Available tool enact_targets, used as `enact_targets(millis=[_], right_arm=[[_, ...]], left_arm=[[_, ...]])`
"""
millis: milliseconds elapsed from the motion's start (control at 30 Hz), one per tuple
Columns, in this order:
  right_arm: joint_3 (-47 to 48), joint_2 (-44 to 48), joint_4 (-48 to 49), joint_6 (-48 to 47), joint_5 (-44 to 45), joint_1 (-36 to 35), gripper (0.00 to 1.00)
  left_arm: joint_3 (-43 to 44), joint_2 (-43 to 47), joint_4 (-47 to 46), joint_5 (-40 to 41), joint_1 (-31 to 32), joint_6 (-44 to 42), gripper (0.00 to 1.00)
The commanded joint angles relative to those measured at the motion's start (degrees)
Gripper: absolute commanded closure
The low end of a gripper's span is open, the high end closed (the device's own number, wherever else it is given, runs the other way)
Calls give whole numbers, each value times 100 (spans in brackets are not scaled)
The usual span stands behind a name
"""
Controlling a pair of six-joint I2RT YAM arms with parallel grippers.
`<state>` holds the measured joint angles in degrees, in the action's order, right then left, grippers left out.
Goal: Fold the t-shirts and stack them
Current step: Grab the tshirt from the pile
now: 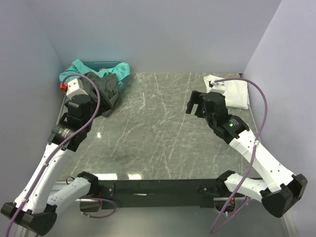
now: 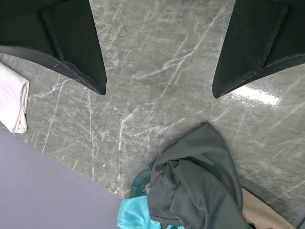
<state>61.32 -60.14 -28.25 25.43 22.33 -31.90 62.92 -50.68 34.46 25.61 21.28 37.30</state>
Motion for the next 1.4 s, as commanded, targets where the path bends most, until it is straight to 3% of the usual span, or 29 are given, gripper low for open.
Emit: enact_targets(millis=[0,367,567,767,933,1200,1367], right_arm=[[91,55,232,-126,237,-35,2],[-103,178,259,-82,316,-27,2],[-278,327,373,-73,387,-27,2],[-349,441,338,-56,421,-27,2],[-498,608,391,-65,465,-27,1],[-674,907,346,76,571,-27,1],[-832,1145,294,243,641,-27,1]], left_arm=[[248,-12,-264,164,-18,-47,1],[63,110,-642,-241,-18,-83,1],[458,-407,-361,-143,-88,-108,1],[1003,-1066,-413,-538,-790,-232,0],[1267,-1936,-607,-1478,-1556,-56,1],[2451,-4095,-502,-1673,-2031,-214,0],[3059,-4977,-467,-1646,-2249,-258,1]])
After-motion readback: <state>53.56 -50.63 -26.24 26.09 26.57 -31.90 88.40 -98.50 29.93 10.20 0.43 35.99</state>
